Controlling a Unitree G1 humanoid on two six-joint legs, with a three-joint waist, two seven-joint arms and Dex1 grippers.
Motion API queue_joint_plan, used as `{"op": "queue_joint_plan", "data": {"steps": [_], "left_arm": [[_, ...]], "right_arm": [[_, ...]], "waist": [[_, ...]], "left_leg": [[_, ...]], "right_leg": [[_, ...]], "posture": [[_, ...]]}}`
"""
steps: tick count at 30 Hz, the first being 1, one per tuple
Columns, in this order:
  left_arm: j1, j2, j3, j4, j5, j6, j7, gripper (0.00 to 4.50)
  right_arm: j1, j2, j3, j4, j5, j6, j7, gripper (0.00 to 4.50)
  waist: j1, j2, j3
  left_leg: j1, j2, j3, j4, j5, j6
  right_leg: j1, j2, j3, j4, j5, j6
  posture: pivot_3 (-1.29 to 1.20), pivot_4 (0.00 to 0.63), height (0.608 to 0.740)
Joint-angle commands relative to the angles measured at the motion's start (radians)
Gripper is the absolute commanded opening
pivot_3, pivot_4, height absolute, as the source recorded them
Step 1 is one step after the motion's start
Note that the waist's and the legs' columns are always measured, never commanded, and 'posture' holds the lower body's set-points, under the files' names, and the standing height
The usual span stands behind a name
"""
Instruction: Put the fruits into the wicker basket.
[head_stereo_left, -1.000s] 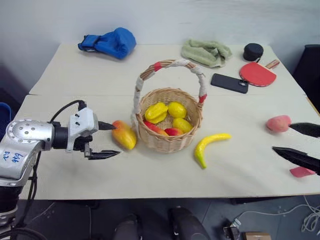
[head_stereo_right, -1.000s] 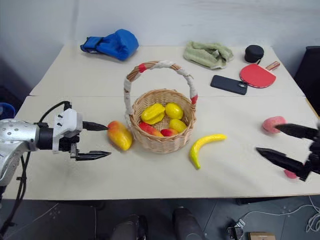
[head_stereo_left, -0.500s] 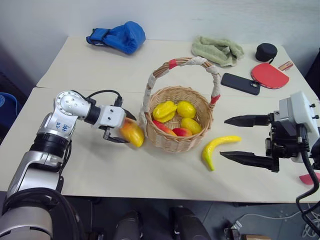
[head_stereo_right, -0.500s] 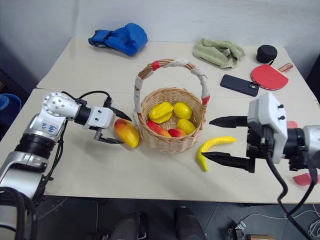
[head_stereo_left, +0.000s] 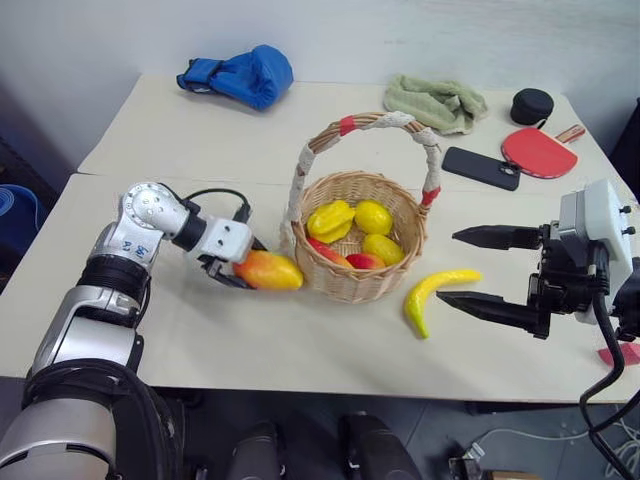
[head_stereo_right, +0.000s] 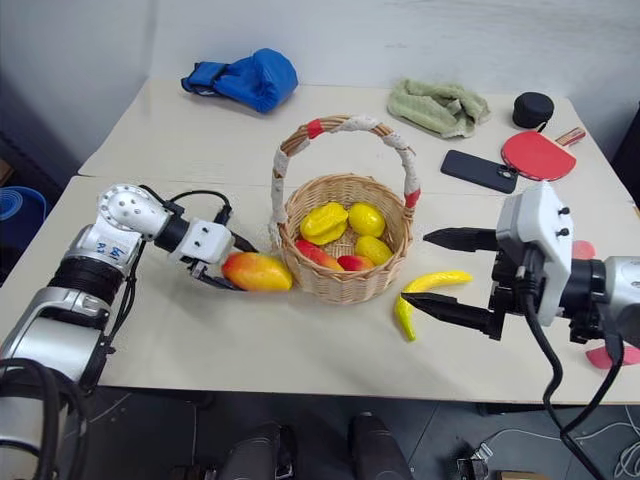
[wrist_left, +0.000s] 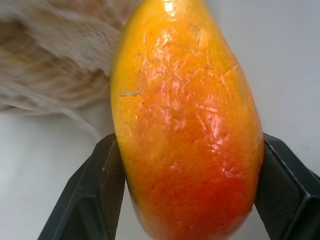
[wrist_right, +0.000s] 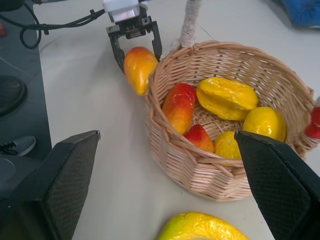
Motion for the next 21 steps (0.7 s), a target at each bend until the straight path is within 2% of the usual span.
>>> {"op": "queue_joint_plan", "data": {"steps": [1,7,11,15,21], "left_arm": [[0.048,0.062,0.053,-0.314,-0.24,0.36,-0.108,3.01],[0.044,0.086,0.118,-0.653,-0.422,0.802,0.018,3.01],[0.022,0.052,0.089,-0.767,-0.352,0.99,0.219,3.01],[-0.003,-0.037,0.08,-0.855,-0.339,1.25,0.445,3.01],[-0.011,-0.113,0.077,-0.901,-0.324,1.431,0.622,3.01]], "right_arm": [[0.008,0.011,-0.047,-0.029,0.022,-0.005,-0.013,4.5],[0.012,0.021,-0.044,-0.04,0.024,-0.006,-0.034,4.5],[0.027,0.027,-0.055,-0.054,0.033,-0.006,-0.045,4.5],[0.043,0.034,-0.056,-0.062,0.027,-0.016,-0.054,4.5],[0.042,0.048,-0.044,-0.074,0.023,-0.023,-0.071,4.5]], "waist": [[-0.003,0.0,0.0],[0.004,0.0,0.0],[0.004,0.0,0.0],[0.005,0.0,0.0],[0.002,0.0,0.0]], "left_leg": [[0.0,0.001,-0.001,0.0,0.0,-0.001],[0.001,-0.001,-0.005,0.002,0.001,-0.002],[0.001,-0.001,-0.005,0.002,0.002,-0.002],[0.001,-0.001,-0.005,0.002,0.002,-0.002],[0.002,-0.001,-0.005,0.002,0.002,-0.004]], "right_leg": [[0.0,0.0,0.0,0.005,0.0,0.0],[0.002,0.0,-0.003,0.004,0.0,0.001],[0.002,0.001,-0.003,0.004,0.0,0.001],[0.002,0.001,-0.002,0.004,0.0,0.001],[0.002,0.001,-0.002,0.005,0.0,0.001]], "posture": [[0.0,0.15,0.74],[0.0,0.15,0.74],[0.0,0.15,0.74],[0.0,0.15,0.74],[0.0,0.15,0.74]]}}
